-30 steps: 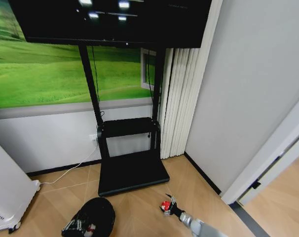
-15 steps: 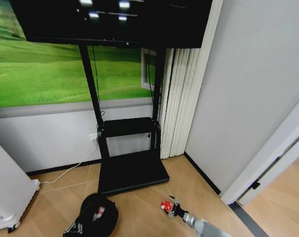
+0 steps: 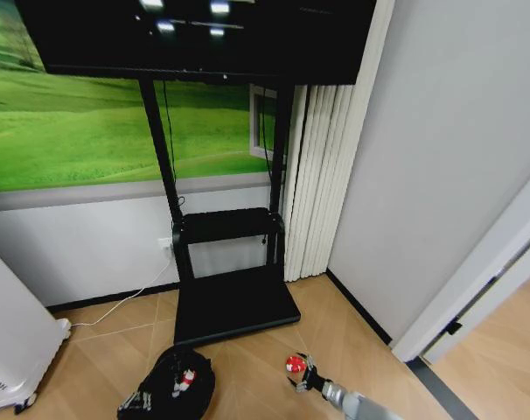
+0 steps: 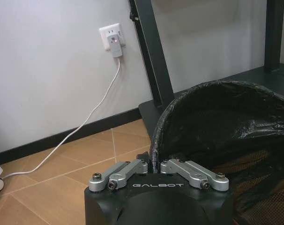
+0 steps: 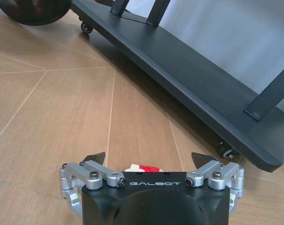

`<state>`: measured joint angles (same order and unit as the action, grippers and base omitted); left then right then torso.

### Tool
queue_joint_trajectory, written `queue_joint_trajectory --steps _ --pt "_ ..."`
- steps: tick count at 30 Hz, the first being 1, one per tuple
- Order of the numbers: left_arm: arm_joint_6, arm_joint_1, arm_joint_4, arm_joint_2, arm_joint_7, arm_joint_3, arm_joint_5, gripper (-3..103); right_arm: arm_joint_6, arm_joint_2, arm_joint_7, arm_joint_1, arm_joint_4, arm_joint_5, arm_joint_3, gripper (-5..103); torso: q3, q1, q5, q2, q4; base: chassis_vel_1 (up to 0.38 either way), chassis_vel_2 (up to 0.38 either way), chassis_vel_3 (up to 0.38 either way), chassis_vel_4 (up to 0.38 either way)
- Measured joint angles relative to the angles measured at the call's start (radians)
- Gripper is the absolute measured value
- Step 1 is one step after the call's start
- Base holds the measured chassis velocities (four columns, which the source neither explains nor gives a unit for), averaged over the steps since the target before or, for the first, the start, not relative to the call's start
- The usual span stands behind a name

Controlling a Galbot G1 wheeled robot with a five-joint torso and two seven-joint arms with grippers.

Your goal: Pick up the trash bin and place the garbage on the floor into it.

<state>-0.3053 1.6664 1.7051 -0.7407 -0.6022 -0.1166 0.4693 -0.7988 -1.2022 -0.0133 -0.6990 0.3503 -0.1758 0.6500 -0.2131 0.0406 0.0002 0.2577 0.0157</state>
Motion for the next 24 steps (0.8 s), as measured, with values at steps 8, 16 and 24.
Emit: queue_joint_trajectory --steps 8,16,24 --pt "0.000 -0.007 0.001 -0.009 -0.004 0.011 -0.004 7 0.001 -0.009 -0.041 -0.004 -0.027 -0.019 -0.013 100 0.000 0.000 -0.0002 0.000 0.0001 0.000 0.000 0.000 0.000" --pt "-0.002 -0.014 -0.001 -0.018 -0.004 0.024 -0.007 7 0.001 -0.040 -0.057 0.008 -0.073 -0.031 -0.023 100 0.000 0.000 -0.0002 0.000 0.0000 0.000 0.000 0.000 0.000" --pt "-0.004 -0.030 -0.004 -0.011 -0.003 0.034 0.001 7 0.013 -0.062 -0.059 0.016 -0.118 -0.021 -0.036 100 0.000 0.000 -0.0002 0.000 0.0001 0.000 0.000 0.000 0.000"
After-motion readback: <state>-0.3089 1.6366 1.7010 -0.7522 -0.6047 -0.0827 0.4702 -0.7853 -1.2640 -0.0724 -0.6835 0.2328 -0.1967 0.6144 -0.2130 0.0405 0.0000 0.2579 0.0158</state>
